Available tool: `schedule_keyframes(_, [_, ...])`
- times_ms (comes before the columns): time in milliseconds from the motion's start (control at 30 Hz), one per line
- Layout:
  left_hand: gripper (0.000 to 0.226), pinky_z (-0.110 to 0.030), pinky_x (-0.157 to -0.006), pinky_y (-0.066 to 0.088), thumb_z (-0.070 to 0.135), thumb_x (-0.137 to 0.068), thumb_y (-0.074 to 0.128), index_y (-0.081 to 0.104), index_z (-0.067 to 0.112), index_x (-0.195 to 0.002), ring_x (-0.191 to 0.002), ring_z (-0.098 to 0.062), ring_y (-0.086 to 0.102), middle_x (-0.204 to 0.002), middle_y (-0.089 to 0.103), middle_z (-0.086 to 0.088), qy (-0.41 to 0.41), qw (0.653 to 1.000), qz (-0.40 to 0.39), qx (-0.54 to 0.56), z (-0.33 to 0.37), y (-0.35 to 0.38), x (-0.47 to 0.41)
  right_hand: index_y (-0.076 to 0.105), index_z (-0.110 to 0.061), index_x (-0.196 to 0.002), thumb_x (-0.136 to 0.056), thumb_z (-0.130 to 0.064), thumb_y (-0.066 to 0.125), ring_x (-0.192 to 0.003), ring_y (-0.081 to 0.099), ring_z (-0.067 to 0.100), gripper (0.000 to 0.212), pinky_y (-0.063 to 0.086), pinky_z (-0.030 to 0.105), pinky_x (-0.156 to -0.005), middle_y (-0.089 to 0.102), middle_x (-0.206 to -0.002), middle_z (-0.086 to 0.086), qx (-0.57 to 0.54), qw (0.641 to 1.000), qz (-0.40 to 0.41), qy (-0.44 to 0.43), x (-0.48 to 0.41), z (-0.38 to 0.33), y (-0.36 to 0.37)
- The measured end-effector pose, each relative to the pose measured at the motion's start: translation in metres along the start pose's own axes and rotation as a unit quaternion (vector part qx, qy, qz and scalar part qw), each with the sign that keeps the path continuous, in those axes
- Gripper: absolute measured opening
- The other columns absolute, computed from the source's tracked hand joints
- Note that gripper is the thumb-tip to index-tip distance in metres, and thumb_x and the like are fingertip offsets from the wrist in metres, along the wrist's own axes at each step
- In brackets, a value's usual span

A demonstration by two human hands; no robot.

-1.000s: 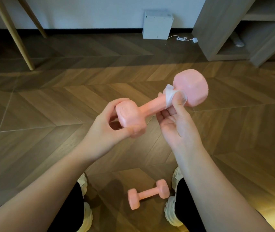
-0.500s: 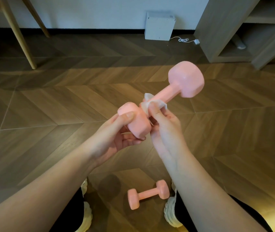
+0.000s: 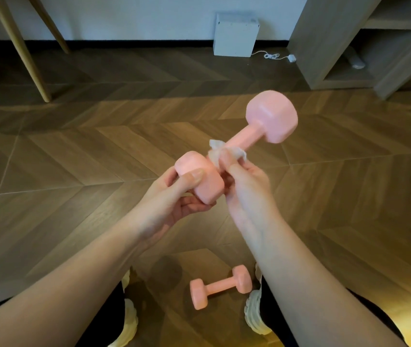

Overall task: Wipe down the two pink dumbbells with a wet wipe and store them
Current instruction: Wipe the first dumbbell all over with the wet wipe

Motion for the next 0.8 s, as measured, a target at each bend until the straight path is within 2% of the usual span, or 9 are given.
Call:
schedule_keyframes(67, [0.079,-0.034,-0.081,0.059,0.045,-0.060,0.078,0.054,0.019,-0.131,-0.104,-0.026,0.069,-0.124,0.066,-0.013,0.018,0.999,0.011,-0.043,0.002,-0.002,0.000,0.068,-0.007,-0.116,-0.092,-0.016,0.066,-0.103,0.070,0.017,0.026,0.053,0.036,-0.098,0.074,-0.112,0.007,-0.040,0.998,0.029,-0.033,-0.007,-0.022,-0.007])
schedule_keyframes(133, [0.074,-0.031,-0.078,0.059,0.046,-0.056,0.080,0.055,0.028,-0.123,-0.108,-0.019,0.067,-0.120,0.064,-0.001,0.049,0.993,0.037,-0.104,-0.001,-0.003,0.002,0.066,-0.007,-0.119,-0.094,-0.019,0.064,-0.110,0.068,0.021,0.028,0.049,0.037,-0.103,0.070,-0.120,0.012,-0.070,0.995,0.052,-0.045,-0.010,-0.034,-0.013])
schedule_keyframes(233, [0.069,-0.033,-0.075,0.060,0.044,-0.054,0.081,0.055,0.031,-0.117,-0.108,-0.014,0.064,-0.113,0.064,0.008,0.093,0.983,0.066,-0.146,-0.006,-0.004,0.002,0.070,-0.011,-0.113,-0.090,-0.020,0.067,-0.110,0.067,0.024,0.025,0.048,0.037,-0.102,0.069,-0.122,0.014,-0.048,0.997,0.051,-0.012,0.001,-0.013,-0.009])
schedule_keyframes(300, [0.068,-0.036,-0.078,0.060,0.043,-0.054,0.082,0.055,0.031,-0.116,-0.107,-0.010,0.064,-0.108,0.066,0.014,0.116,0.976,0.079,-0.166,-0.007,-0.006,0.002,0.073,-0.019,-0.100,-0.086,-0.022,0.071,-0.104,0.070,0.020,0.015,0.052,0.040,-0.099,0.075,-0.109,0.005,0.021,0.998,0.043,0.038,0.011,0.005,-0.001])
schedule_keyframes(367, [0.068,-0.029,-0.077,0.059,0.044,-0.055,0.082,0.053,0.034,-0.116,-0.105,-0.003,0.064,-0.105,0.065,0.022,0.139,0.967,0.083,-0.195,-0.005,-0.007,0.001,0.072,-0.019,-0.094,-0.087,-0.018,0.071,-0.099,0.072,0.019,0.007,0.055,0.041,-0.095,0.077,-0.101,0.004,0.031,0.997,0.051,0.052,0.010,0.006,-0.001])
schedule_keyframes(433, [0.067,-0.018,-0.076,0.054,0.044,-0.057,0.084,0.052,0.038,-0.115,-0.106,-0.001,0.063,-0.108,0.063,0.025,0.173,0.955,0.082,-0.228,-0.002,-0.006,0.003,0.070,-0.013,-0.098,-0.089,-0.012,0.070,-0.104,0.070,0.024,0.009,0.053,0.041,-0.098,0.075,-0.107,0.010,-0.026,0.996,0.074,0.036,-0.002,-0.010,-0.007])
schedule_keyframes(533, [0.067,-0.016,-0.078,0.053,0.043,-0.060,0.087,0.049,0.043,-0.116,-0.107,-0.003,0.062,-0.112,0.061,0.025,0.210,0.936,0.074,-0.272,-0.002,-0.003,0.005,0.066,-0.013,-0.098,-0.089,-0.016,0.071,-0.104,0.069,0.023,0.012,0.052,0.041,-0.100,0.072,-0.114,0.012,-0.084,0.990,0.116,0.015,-0.014,-0.027,-0.019])
schedule_keyframes(700, [0.071,-0.017,-0.073,0.054,0.046,-0.060,0.086,0.047,0.040,-0.120,-0.103,-0.004,0.064,-0.111,0.061,0.024,0.241,0.917,0.086,-0.306,0.000,-0.004,0.005,0.073,-0.016,-0.099,-0.085,-0.023,0.075,-0.085,0.074,0.015,0.015,0.060,0.036,-0.083,0.077,-0.093,0.001,0.038,0.993,0.067,0.089,0.000,0.015,-0.004])
schedule_keyframes(800, [0.072,-0.015,-0.073,0.053,0.047,-0.060,0.085,0.046,0.042,-0.120,-0.104,-0.002,0.064,-0.113,0.059,0.027,0.240,0.915,0.080,-0.315,0.000,-0.005,0.006,0.068,-0.006,-0.115,-0.088,-0.015,0.072,-0.099,0.070,0.021,0.029,0.053,0.040,-0.098,0.073,-0.112,0.011,-0.029,0.994,0.090,0.063,-0.012,0.001,-0.010])
Point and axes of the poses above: each hand's wrist, its own x-axis away from the middle knuckle, its own y-axis out of the palm, z = x × y, the point moved 3 cm from there along -x, towards the middle knuckle
